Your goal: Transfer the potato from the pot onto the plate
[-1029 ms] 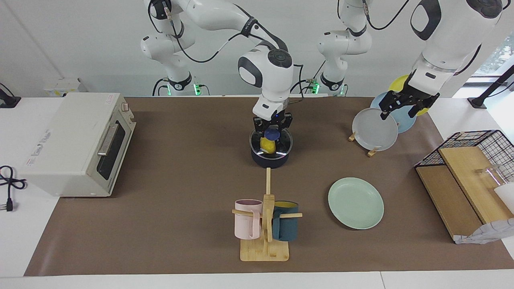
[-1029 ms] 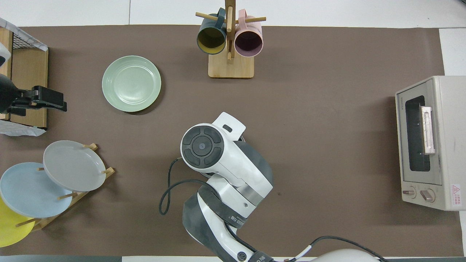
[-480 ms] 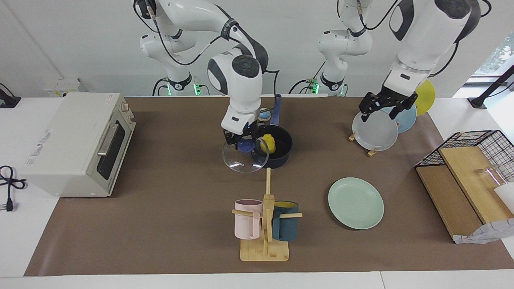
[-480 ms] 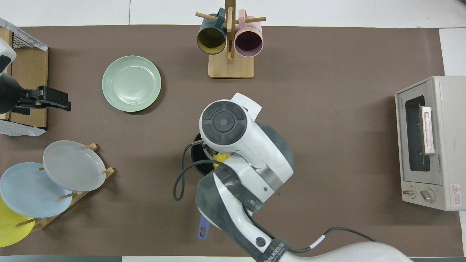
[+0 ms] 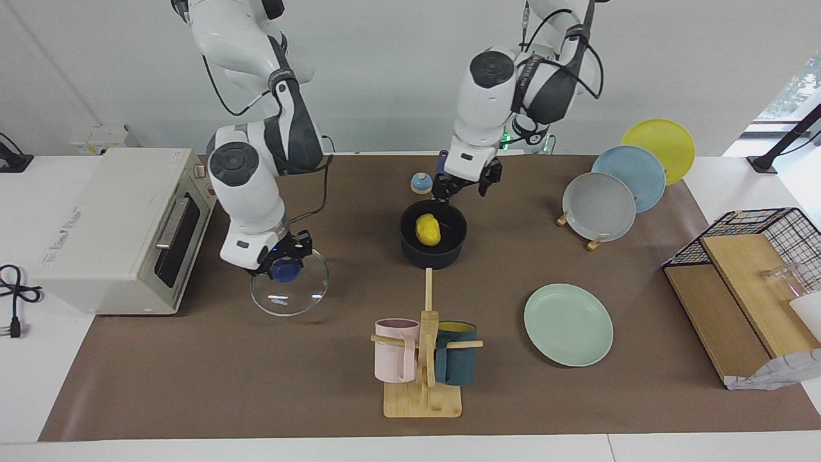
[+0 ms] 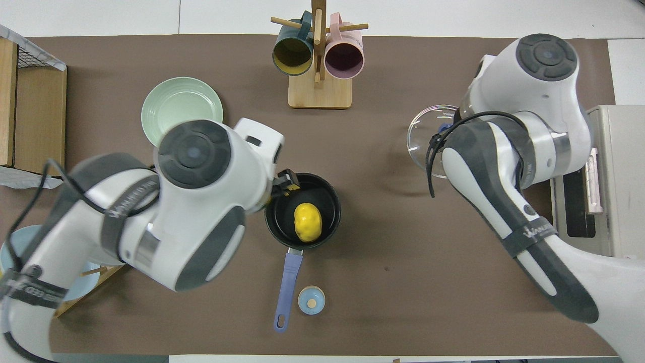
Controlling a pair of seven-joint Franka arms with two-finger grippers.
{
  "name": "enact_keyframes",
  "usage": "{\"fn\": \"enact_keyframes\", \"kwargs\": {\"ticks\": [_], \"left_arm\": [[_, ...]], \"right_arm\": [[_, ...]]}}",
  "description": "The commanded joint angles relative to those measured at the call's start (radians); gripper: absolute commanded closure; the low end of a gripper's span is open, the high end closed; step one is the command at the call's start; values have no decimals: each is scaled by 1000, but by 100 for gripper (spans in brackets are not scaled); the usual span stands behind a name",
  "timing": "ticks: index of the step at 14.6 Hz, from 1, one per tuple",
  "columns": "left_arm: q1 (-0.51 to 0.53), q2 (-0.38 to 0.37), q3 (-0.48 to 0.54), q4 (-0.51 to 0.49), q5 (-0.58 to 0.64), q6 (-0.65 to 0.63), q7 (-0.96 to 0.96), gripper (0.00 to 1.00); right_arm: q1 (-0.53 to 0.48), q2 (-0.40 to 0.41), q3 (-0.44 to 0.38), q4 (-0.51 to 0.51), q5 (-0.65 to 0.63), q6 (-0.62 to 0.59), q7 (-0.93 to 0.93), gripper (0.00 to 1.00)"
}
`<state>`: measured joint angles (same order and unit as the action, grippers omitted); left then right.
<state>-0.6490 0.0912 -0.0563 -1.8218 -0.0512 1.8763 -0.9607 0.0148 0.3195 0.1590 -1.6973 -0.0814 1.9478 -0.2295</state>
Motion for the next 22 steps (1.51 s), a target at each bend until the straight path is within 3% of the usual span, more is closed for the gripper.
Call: {"fn": "enact_keyframes", "kwargs": {"ticks": [1, 3, 5, 8, 12, 16, 18, 19, 20, 21, 22], "left_arm": [[-26, -8, 24, -49, -41, 107, -10, 0], [-55, 18, 26, -120, -42, 237, -29, 0], [-55, 22, 26, -175, -41, 320, -24, 0], [-44, 58, 26, -178, -42, 340, -24, 0], [-50, 68, 26, -241, -42, 412, -68, 0], [-55, 119, 27, -235, -42, 426, -79, 0], [-58, 137, 26, -237, -41, 431, -81, 0], [-67, 139, 27, -237, -42, 429, -81, 0], [-69, 140, 27, -237, -41, 431, -82, 0], [-70, 144, 27, -237, -41, 431, -82, 0], [-70, 148, 27, -237, -41, 429, -81, 0]], "right_arm": [[-5, -48, 14, -109, -1, 80, -1, 73], [-50, -63, 14, -197, -3, 170, -2, 73], [-53, -66, 13, -208, -11, 192, 9, 73], [-76, -63, 11, -239, -23, 210, 103, 72], [-95, -31, 10, -232, -63, 267, 104, 69], [-110, -11, 13, -234, -61, 286, 108, 66], [-108, -10, 13, -242, -60, 280, 108, 58], [-111, -10, 13, -242, -60, 280, 107, 43], [-118, -10, 13, -242, -60, 281, 107, 7], [-118, -10, 13, -240, -60, 280, 108, 0], [-122, -10, 13, -233, -57, 267, 108, 0]]}}
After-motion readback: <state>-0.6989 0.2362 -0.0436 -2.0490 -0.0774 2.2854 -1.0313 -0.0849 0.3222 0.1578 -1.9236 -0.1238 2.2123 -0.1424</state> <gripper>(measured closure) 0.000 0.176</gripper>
